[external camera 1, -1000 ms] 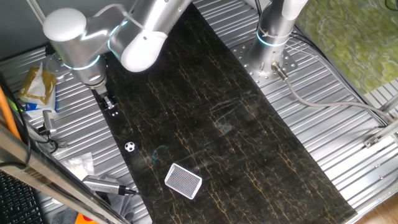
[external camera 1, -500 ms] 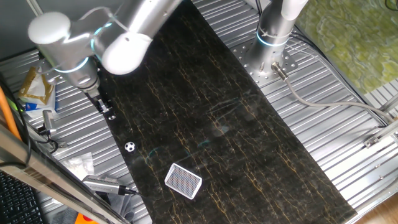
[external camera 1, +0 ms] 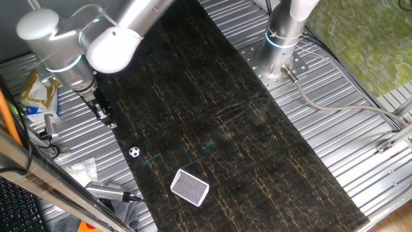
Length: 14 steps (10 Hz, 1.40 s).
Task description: Push the soccer ball into the goal
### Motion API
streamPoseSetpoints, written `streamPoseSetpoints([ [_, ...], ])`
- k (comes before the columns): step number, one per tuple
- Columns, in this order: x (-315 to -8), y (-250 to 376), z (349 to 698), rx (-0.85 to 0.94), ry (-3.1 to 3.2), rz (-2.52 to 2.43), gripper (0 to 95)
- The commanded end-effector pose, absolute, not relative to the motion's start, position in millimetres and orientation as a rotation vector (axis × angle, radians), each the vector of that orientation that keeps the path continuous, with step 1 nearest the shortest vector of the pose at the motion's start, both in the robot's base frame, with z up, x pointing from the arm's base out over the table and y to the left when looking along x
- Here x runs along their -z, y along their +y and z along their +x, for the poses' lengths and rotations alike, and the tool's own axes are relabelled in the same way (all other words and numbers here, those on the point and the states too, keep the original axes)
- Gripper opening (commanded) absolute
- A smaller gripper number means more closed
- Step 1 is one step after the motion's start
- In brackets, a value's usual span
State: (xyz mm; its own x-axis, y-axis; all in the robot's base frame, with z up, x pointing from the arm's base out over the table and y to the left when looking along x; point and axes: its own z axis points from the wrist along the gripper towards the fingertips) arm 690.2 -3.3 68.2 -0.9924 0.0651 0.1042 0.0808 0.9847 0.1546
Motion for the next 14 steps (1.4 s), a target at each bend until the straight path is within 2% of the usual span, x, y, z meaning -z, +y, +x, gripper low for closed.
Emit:
streamPoseSetpoints([
  [1,-67.8,-0.8,690.1,0.265,-3.030,-0.130,38.0],
  [14,-54.7,24.5,713.6,0.377,-2.984,-0.302,38.0],
])
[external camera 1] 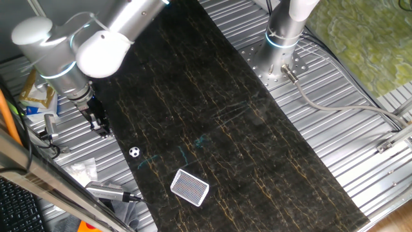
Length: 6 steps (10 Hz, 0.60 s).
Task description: Push the soccer ball into the goal
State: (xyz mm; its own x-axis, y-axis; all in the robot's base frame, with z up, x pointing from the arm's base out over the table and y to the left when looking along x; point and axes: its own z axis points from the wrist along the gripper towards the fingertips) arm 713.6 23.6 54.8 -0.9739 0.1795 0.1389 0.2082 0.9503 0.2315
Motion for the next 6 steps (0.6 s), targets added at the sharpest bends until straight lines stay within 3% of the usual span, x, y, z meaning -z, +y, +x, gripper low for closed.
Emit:
streamPoseSetpoints([
  [1,-54.7,24.5,713.6,0.380,-2.983,-0.305,38.0],
  [6,-54.4,25.0,714.0,0.416,-2.971,-0.304,38.0],
])
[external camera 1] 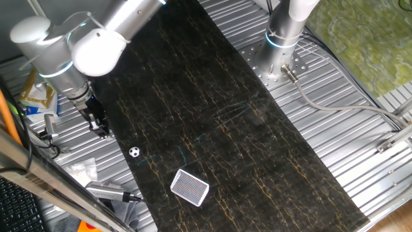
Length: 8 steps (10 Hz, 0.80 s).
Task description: Push the soccer ball into the goal
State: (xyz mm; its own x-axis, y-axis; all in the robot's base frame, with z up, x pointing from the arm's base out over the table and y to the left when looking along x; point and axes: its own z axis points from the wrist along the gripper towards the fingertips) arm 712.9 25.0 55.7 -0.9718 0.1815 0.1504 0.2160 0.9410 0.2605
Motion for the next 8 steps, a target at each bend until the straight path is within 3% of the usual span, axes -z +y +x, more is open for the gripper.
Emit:
streamPoseSetpoints([
  [1,-54.4,25.0,714.0,0.412,-2.971,-0.300,38.0],
  [8,-54.4,24.9,713.9,0.341,-2.974,-0.290,38.0],
])
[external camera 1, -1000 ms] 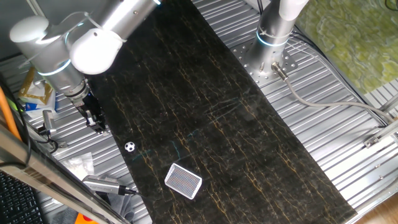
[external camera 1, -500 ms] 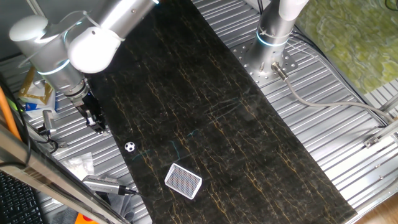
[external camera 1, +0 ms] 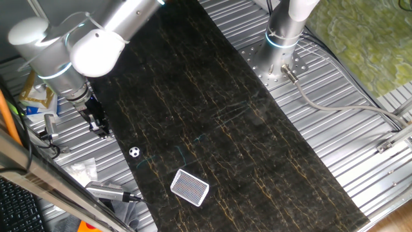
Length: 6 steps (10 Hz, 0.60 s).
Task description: Push the soccer ball into the goal
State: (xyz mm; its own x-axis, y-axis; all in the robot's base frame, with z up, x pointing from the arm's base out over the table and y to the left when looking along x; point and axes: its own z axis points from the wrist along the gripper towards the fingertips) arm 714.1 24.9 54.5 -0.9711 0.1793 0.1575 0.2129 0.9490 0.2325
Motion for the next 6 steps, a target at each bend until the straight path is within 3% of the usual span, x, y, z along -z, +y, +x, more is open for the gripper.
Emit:
streamPoseSetpoints([
  [1,-54.4,24.9,713.9,0.218,-2.991,-0.238,38.0],
  [6,-54.4,24.9,713.9,0.038,-2.995,-0.097,38.0],
])
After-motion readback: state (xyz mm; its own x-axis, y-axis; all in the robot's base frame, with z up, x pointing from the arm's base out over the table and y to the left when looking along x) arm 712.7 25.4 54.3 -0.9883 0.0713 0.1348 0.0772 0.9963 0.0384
